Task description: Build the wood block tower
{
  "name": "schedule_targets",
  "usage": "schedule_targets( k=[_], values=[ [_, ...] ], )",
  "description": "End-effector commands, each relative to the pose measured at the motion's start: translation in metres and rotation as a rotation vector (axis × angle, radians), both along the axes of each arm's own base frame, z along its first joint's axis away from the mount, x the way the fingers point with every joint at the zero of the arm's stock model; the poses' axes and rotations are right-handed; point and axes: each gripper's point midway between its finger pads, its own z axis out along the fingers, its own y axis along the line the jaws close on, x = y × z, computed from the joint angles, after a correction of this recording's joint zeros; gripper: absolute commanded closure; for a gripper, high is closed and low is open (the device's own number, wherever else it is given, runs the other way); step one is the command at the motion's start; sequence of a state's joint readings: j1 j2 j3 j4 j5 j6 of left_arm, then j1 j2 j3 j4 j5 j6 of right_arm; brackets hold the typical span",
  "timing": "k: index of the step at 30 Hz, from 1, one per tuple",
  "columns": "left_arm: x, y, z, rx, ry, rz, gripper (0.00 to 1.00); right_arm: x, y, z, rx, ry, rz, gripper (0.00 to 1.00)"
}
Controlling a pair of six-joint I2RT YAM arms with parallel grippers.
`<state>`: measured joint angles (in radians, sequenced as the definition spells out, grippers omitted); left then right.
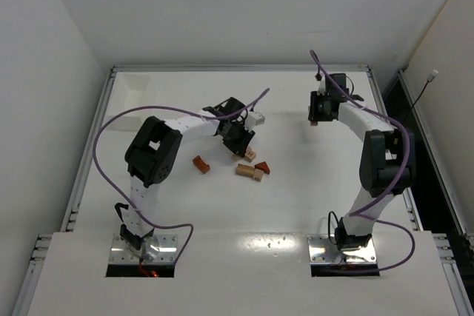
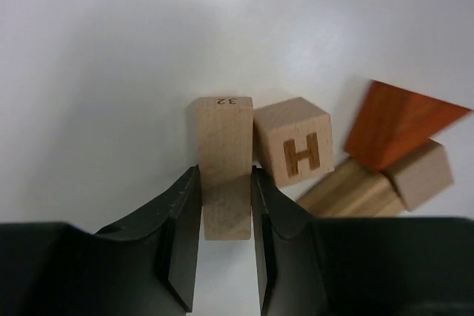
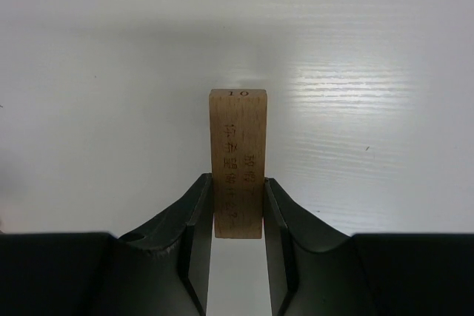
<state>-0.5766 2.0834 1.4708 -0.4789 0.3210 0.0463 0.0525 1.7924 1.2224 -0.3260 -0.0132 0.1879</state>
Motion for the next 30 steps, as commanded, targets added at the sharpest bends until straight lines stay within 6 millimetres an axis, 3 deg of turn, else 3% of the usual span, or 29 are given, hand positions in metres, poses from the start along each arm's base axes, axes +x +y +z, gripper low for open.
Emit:
schedule_targets(
  k=[1,7,15,21,23,24,26,30],
  values=[
    [-0.045,-0.024,0.009,-0.005,-0.026,-0.212,1.00,0.002,0.010,0.008,0.084,-0.025,0.038,1.00],
    [-0.087,-0.042,0.010,-0.002,-0.048,-0.365,1.00,-0.003,0.009,0.011,0.142,-0.026,0.053,1.00],
    [-0.121,-0.046,0.025,-0.035,-0.041,-0.431,1.00,0.000,0.014,0.010,0.165,-0.017,0.083,1.00],
    [-0.136,-0.043,0.044,-0.060,-0.025,-0.428,1.00,-0.003,0.042,0.009,0.237,0.002,0.153,1.00],
    [-0.127,-0.036,0.046,-0.051,-0.056,-0.346,1.00,-0.006,0.056,0.010,0.257,0.009,0.178,1.00],
    [-0.116,-0.032,0.059,-0.074,-0.059,-0.230,1.00,-0.010,0.063,0.009,0.265,0.022,0.197,1.00],
    [-0.079,-0.013,0.069,-0.050,-0.116,-0.011,1.00,-0.017,0.080,0.009,0.281,0.035,0.215,1.00],
    [-0.035,0.010,0.081,-0.007,-0.147,0.303,1.00,-0.042,0.101,0.003,0.349,0.119,0.116,1.00]
  ],
)
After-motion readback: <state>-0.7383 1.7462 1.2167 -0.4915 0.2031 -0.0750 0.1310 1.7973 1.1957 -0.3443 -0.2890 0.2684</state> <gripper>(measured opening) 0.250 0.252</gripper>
